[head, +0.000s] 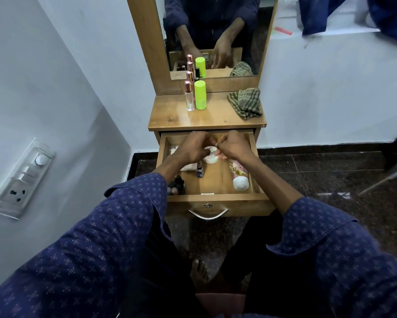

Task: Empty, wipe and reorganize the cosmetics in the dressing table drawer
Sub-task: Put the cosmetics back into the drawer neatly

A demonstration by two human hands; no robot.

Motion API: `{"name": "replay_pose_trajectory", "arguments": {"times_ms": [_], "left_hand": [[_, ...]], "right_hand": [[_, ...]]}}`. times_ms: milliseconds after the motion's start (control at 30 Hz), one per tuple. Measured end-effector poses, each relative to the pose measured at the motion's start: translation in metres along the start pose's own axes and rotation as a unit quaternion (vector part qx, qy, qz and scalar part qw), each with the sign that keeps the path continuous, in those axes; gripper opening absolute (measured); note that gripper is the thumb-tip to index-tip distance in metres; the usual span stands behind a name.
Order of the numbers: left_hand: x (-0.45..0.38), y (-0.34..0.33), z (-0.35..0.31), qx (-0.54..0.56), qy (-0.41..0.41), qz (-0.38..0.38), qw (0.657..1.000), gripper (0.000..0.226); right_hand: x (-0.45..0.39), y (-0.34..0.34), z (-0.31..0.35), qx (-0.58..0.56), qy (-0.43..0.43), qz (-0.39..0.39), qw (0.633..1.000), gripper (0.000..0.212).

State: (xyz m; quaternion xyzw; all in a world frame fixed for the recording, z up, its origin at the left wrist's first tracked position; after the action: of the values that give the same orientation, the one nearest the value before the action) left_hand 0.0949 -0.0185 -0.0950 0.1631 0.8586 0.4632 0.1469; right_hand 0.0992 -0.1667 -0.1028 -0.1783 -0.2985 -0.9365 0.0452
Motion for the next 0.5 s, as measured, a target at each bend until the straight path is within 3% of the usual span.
{"name": "replay_pose_trajectory", "arguments": {"times_ms": [133, 233, 333, 500], "left_hand": [[0.003, 0.033, -0.005, 0.0, -0.01, -0.093, 0.996, 0.012], [0.008, 0.063, -0.012, -0.016, 0.003, -0.184, 0.983, 0.022], [0.006, 0.086, -0.007, -0.029, 0.027, -0.269, 0.962, 0.013], [-0.005, 0.111, 0.014, 0.014, 0.082, -0.336, 0.938, 0.035]], "right_hand": [[-0.004, 0.021, 0.038, -0.012, 0.093, -0.042, 0.995, 0.019], [-0.012, 0.035, 0.067, 0.03, 0.135, -0.103, 0.985, 0.01], [-0.015, 0.046, 0.092, 0.038, 0.177, -0.166, 0.969, 0.004], [-0.019, 0.05, 0.12, 0.083, 0.223, -0.233, 0.943, 0.026]]}}
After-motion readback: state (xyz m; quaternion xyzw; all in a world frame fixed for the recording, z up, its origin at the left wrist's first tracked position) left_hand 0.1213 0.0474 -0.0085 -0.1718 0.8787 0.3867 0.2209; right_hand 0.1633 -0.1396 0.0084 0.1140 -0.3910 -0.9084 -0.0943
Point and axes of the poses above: each hand's wrist, its own x-axis away from the middle knuckle, its own y-axis out of the back of the hand, z = x × y, the point moved 5 cm from there along -x, towards the middle knuckle, and after that the axes turned 9 degrees about -y, right-handed, at the moved point
